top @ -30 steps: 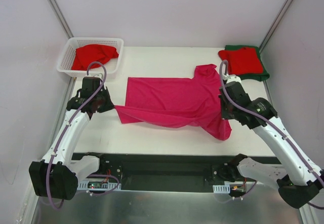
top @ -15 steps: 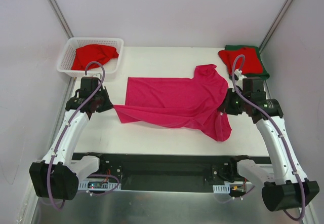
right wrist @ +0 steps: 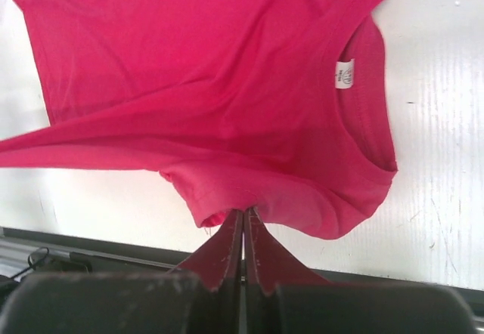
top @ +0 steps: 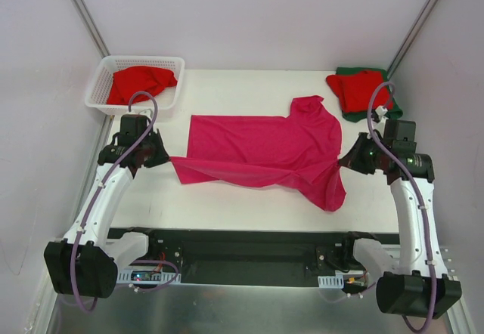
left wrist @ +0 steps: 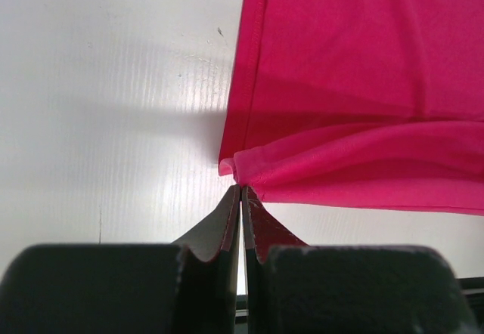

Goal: Fold and stack the t-shirts
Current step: Fold the flattened tshirt in 1/3 of the way

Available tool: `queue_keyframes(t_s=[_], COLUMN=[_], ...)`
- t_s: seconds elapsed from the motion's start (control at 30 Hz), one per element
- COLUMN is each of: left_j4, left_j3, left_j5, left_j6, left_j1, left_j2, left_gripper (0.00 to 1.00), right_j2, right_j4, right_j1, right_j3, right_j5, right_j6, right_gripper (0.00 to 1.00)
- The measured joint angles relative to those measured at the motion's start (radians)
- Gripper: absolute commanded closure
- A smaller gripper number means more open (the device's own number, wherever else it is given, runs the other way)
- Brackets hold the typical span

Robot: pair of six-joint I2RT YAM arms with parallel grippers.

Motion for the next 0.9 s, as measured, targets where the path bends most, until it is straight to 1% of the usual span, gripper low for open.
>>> queue_keyframes(t_s=[0.07, 0.23, 0.37, 0.5, 0.67, 0.9], left_j4=[0.001, 0.011, 0.017, 0.018, 0.018, 0.043], left_j3=[0.000, 0.000, 0.000, 0.001, 0.003, 0.013], left_j5=[0.004, 0.031, 0.063, 0.095, 0.113, 0.128], left_j6=[0.000, 0.003, 0.005, 0.016, 0.030, 0.031], left_j1=[0.000, 0.003, 0.013, 0.020, 0.033, 0.046], left_j2=[0.003, 0.035, 0.062, 0.074, 0.086, 0.125], left_gripper=[1.00, 1.00, 1.00, 1.00, 1.00, 1.00], right_j2=[0.003, 0.023, 0.045, 0.054, 0.073, 0.134], right_j4=[0.002, 0.039, 0.073, 0.098, 0.108, 0.152], right_j1=[-0.044, -0.158, -0.204, -0.254, -0.290, -0.294], right_j3=[0.000, -0.012, -0.023, -0.023, -0.019, -0.015], right_j5=[-0.017, -0.121, -0.190, -0.222, -0.237, -0.241], right_j6=[0.009, 0.046, 0.077, 0.099, 0.118, 0.142], right_gripper=[0.99, 0.99, 0.99, 0.99, 0.99, 0.99])
